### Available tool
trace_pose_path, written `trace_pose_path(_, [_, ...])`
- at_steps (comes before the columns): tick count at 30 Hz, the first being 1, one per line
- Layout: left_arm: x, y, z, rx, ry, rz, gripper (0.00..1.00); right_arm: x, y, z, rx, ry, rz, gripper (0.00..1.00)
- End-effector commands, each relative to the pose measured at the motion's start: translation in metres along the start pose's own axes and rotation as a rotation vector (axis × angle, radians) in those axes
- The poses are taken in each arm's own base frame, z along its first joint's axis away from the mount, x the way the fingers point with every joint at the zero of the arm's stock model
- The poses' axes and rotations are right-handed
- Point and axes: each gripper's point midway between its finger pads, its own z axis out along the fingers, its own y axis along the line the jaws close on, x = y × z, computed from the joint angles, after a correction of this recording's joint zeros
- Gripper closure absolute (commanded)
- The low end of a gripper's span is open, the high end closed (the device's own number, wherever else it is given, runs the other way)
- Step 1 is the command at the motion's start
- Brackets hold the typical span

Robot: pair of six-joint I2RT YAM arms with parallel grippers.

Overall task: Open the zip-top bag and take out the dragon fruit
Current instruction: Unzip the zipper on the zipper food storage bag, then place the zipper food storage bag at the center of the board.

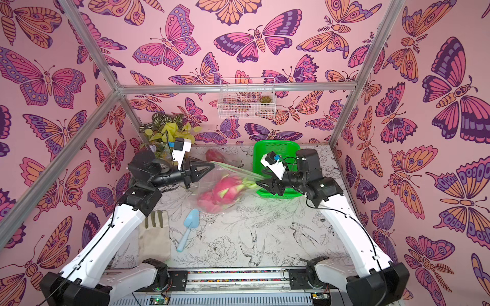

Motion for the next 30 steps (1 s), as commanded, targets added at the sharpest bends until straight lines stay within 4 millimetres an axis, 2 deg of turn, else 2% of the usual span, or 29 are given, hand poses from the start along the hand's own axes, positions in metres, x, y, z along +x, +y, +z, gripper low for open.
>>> trace_pose_path(1, [-0.024,-0.003,0.008,-0.038,-0.081,0.073,1.00,-0.029,0.014,-0.027,0.023,-0.070,0.014,0.33])
trace_pose_path(4, [-0.020,-0.002,0.018,-0.045,-0.117,0.055,1.00,-0.044,0.011,-0.042,0.095,-0.108,0.061,0.29])
trace_pose_path(6, [-0.013,0.010,0.022,-0.100,-0.152,0.037,1.00,-0.047,-0.010,-0.048,0.219,-0.120,0.186,0.25])
trace_pose_path(9, [-0.005,0.024,0.025,-0.125,-0.186,-0.019,1.00,-0.057,-0.027,-0.053,0.286,-0.129,0.407,0.26])
trace_pose_path(13, [0.016,0.035,0.029,-0.173,-0.175,-0.051,1.00,-0.053,-0.044,-0.043,0.313,-0.126,0.723,0.25])
trace_pose_path(17, [0.043,0.032,0.032,-0.159,-0.125,-0.067,1.00,-0.050,-0.034,-0.014,0.128,-0.114,0.925,0.29])
trace_pose_path(19, [0.053,0.029,0.030,-0.145,-0.106,-0.070,1.00,-0.041,-0.040,-0.003,0.116,-0.123,1.049,0.29])
trace_pose_path(23, [0.070,0.025,0.021,-0.154,-0.088,-0.067,1.00,-0.002,-0.049,0.024,0.163,-0.024,1.268,0.32])
trace_pose_path(26, [0.081,0.019,0.015,-0.137,-0.073,-0.059,1.00,0.018,-0.049,0.042,0.162,0.028,1.378,0.31])
trace_pose_path(30, [0.092,0.015,0.009,-0.132,-0.064,-0.047,1.00,0.031,-0.046,0.059,0.166,0.036,1.440,0.31])
